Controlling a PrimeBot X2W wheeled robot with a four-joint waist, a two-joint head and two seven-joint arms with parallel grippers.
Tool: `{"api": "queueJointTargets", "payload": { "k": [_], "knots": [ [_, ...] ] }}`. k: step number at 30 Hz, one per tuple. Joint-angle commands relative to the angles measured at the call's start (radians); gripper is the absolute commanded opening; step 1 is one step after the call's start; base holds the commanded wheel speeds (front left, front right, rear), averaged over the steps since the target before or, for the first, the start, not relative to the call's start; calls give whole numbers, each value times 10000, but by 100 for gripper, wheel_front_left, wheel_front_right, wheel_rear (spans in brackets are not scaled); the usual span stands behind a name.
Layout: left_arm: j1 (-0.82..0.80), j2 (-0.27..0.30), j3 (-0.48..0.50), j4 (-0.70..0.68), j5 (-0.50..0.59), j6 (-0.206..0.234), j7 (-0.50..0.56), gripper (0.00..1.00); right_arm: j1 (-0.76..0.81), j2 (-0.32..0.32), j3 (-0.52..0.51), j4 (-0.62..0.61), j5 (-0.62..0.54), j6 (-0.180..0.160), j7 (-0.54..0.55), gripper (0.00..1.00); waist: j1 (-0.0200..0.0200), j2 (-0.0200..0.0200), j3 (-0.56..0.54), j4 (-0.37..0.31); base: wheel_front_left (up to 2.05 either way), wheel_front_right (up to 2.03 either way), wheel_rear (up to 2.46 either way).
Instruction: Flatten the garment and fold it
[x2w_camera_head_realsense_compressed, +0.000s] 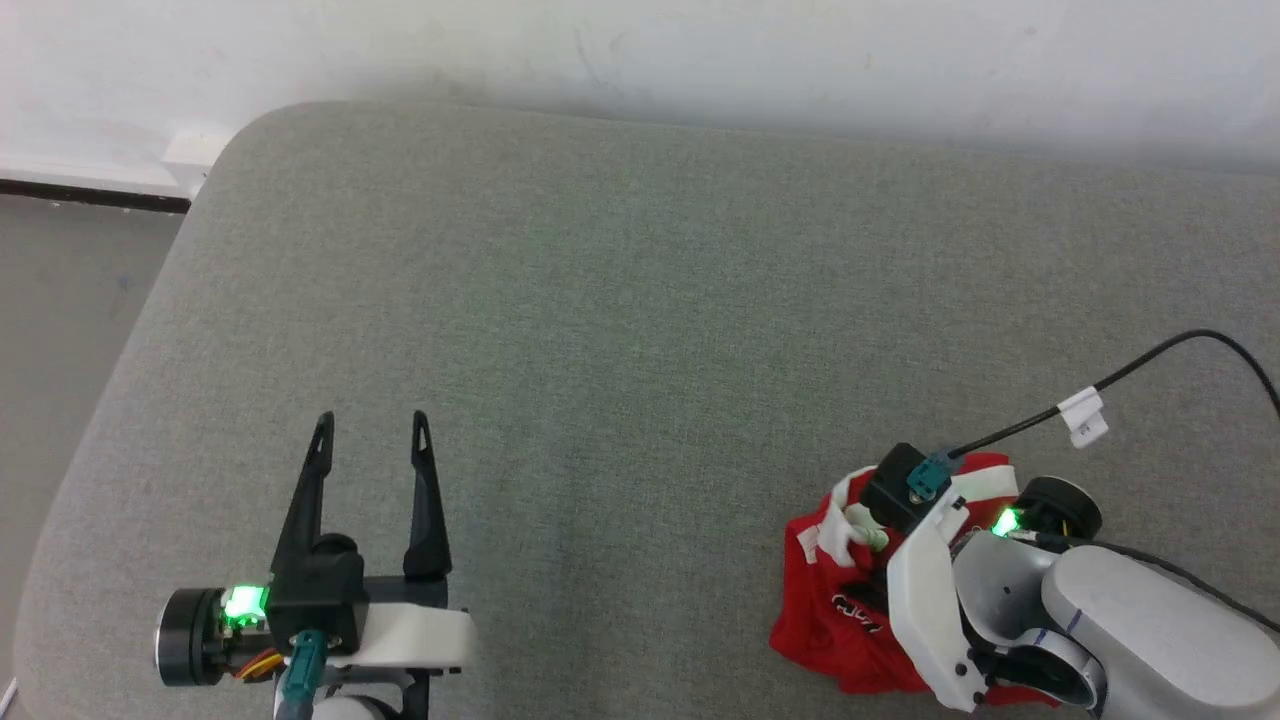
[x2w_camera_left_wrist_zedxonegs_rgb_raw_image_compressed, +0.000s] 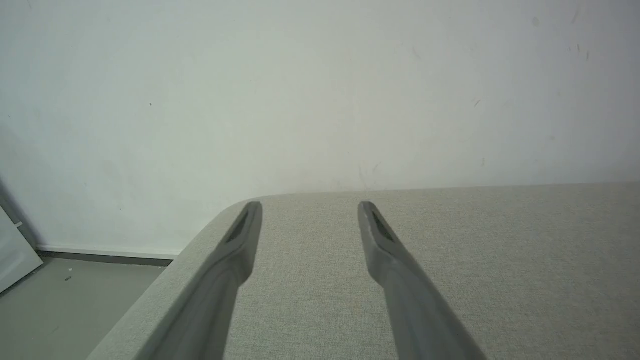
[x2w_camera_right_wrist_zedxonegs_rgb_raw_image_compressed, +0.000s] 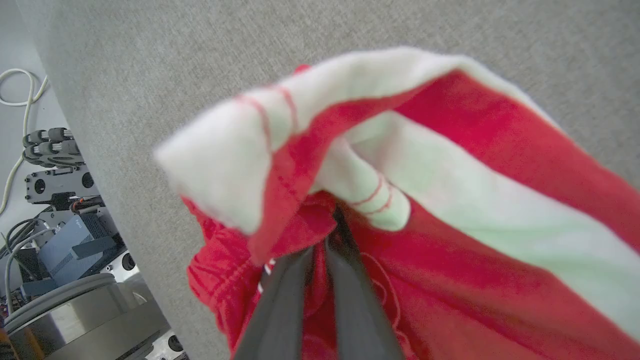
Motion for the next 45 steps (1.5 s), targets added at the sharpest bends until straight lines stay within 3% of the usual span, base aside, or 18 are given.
{"api": "queueJointTargets", "payload": {
  "k": [1,2,3,4,10,16,22,28,32,36,41,45],
  "knots": [
    [-85,-38,22,50,-45,-8,-47,100,-89,104,215,354,77,-7,-267,0,-1,-1,-13,0,0,0,0],
    [-48,-38,59,56,-53,2,-47,100,-132,149,306,455,143,-7,-488,4,-1,-1,-45,-50,0,0,0],
    [-7,-31,108,65,-62,14,-47,100,-226,152,404,470,136,-7,-748,62,-1,-1,-82,-119,0,0,0],
    [29,-21,151,85,-69,15,-47,100,-340,117,472,424,95,-7,-1063,100,-1,-1,-132,-192,0,0,0],
    [215,-7,416,412,-148,7,-47,100,-664,-594,-341,-529,-638,-7,-3540,100,-1,-1,-636,-534,0,0,0],
    [272,68,539,444,-172,-245,-47,100,-16,-652,-3429,-885,-2378,-7,-6083,100,-1,-1,-1044,-971,0,0,0],
    [295,76,598,384,-155,-451,-47,100,1713,751,-7266,-916,-4748,-7,-7949,100,-1,-1,-1315,-1206,0,0,0],
    [290,2,607,194,-213,-689,-47,100,3784,2771,-9704,-1816,-6239,-7,-8445,100,-1,-1,-1394,-1199,0,0,0],
    [321,-58,594,177,-249,-892,-47,100,5120,4140,-10571,-2630,-6632,-7,-8463,100,-1,-1,-1401,-1117,0,0,0],
    [364,-102,574,194,-210,-1033,-47,100,6254,4844,-10825,-2905,-6732,-7,-8466,100,-1,-1,-1401,-1059,0,0,0],
    [352,-128,646,178,-166,-1103,-47,100,5871,5016,-11178,-3830,-6308,-7,-8467,100,-1,-1,-1238,-1178,0,0,0],
    [209,-174,593,241,-108,-1162,-47,100,4760,4178,-10972,-3756,-6130,-7,-8468,100,-1,-1,-1155,-1133,0,0,0]
  ]
}}
